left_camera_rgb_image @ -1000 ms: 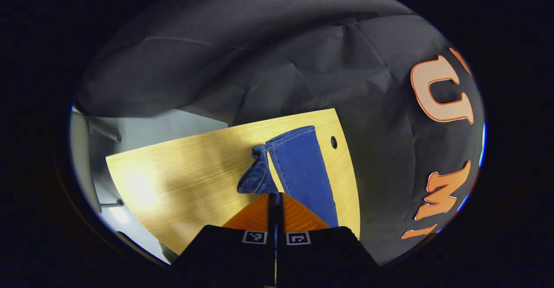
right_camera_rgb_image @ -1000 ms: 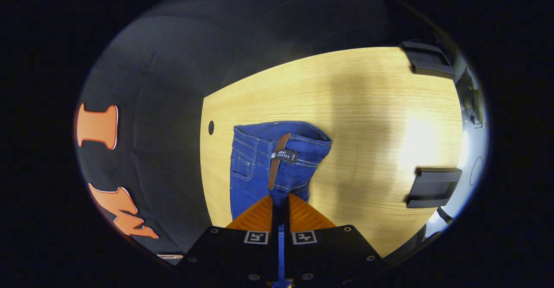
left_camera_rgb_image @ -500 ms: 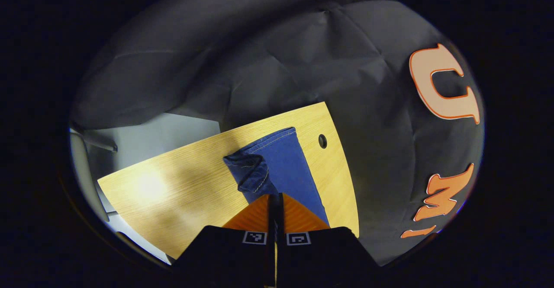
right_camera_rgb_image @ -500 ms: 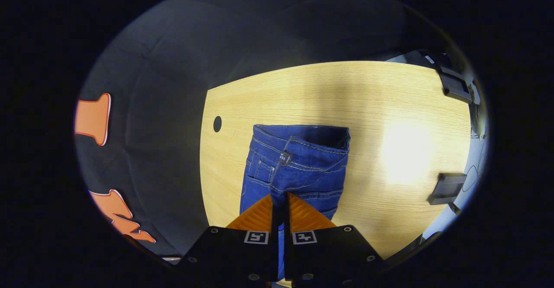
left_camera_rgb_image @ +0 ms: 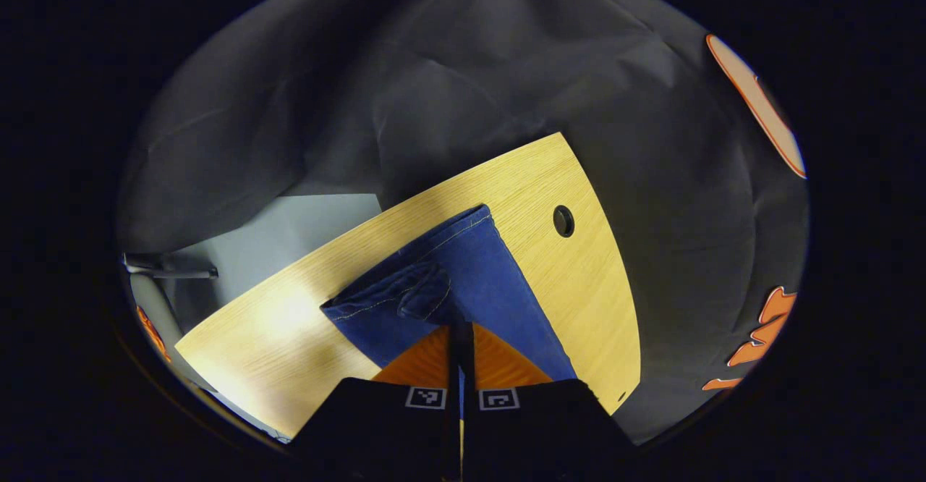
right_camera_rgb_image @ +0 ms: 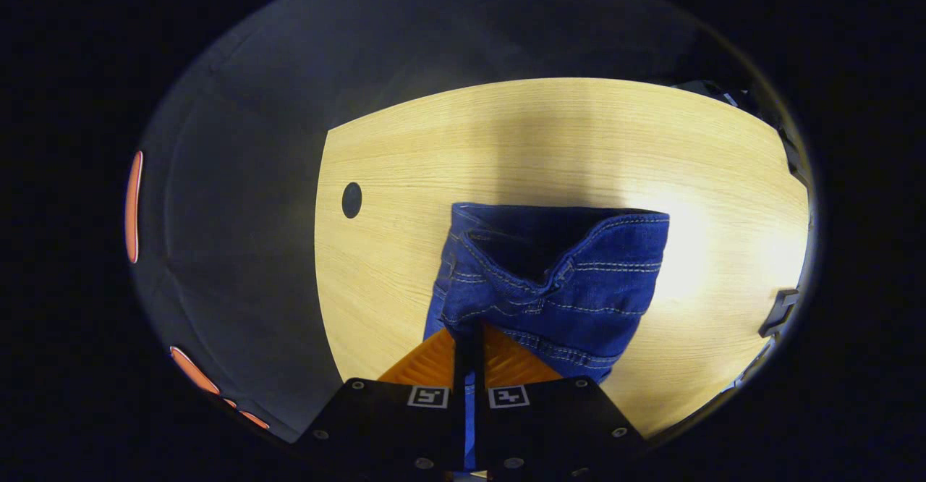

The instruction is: Grasp the waist and the cuffs of the jeans and fold them to make the two legs overlap; first hold the waist and fold one-third of the jeans toward the cuffs, then hold the cuffs and fold the remaining one-third in the same direction to finish folding.

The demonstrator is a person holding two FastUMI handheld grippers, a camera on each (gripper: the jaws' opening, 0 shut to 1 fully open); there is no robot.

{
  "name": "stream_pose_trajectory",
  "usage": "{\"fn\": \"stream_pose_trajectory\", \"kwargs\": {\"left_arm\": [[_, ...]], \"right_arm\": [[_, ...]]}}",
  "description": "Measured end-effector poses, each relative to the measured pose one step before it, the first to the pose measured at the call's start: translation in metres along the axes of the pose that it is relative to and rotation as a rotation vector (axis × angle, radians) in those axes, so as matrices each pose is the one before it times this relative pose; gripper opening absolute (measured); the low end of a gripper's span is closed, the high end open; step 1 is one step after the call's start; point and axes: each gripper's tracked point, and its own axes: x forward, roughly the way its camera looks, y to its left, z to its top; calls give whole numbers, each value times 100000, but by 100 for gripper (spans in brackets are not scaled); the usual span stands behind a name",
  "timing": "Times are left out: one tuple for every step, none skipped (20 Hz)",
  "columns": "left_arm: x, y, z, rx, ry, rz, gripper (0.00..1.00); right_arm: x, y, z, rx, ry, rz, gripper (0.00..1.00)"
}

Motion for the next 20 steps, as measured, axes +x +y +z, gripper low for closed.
{"fn": "stream_pose_trajectory", "kwargs": {"left_arm": [[359,337,479,2473,-823,3170,4],[550,481,314,2226,-880,2260,6],[497,-296,246,2412,-896,-1081,8],[24,-847,287,2470,-1707,-1676,8],[263,-1185,610,2152,-2584,-3026,8],[243,-891,436,1705,-2374,-1582,7],[162,-648,522,1832,-2138,-1023,8],[-230,-250,76,1814,-1349,-746,10],[-438,-430,588,1395,-3495,-39,16],[-273,-484,1080,956,-4937,-1527,19],[-28,-439,1046,906,-4943,-779,31],[-457,-122,608,1494,-2515,334,39],[-484,-85,216,1910,-993,1270,52],[-410,-486,31,1142,-986,-907,53],[-695,-1226,551,-46,-1843,-3308,57],[-1038,-1312,817,91,-3818,-4162,67],[-629,-1193,751,1176,-3984,-3138,78],[-1044,-691,654,2785,-4834,-1798,89],[-1180,-671,631,3909,-4601,-1308,86],[-1339,-1018,567,4283,-4081,-1141,87]], "right_arm": [[561,274,-20,-132,707,-1544,6],[483,397,15,145,782,-1057,6],[760,768,50,854,523,256,6],[489,847,-91,264,857,2344,6],[626,816,-170,410,1718,2559,6],[569,885,-217,1200,1097,2547,6],[414,637,-111,169,727,1812,6],[251,-58,-86,299,-20,788,6],[-614,127,43,423,65,-54,6],[-177,76,44,-108,328,257,6],[-454,622,-120,-92,197,2807,6],[-298,816,86,-923,-1378,3362,1],[-577,1054,1009,-1764,-3166,5292,17],[-453,787,738,-1912,-2988,2968,32],[-821,737,549,-2775,-2490,1406,47],[-585,-5,711,-3498,-2743,222,48],[-992,-628,459,-3721,-2018,-439,51],[-361,-366,177,-3846,-1843,-613,59],[-534,-588,156,-4200,-1310,-1381,64],[-286,-891,-159,-5220,-674,-2068,70]]}}
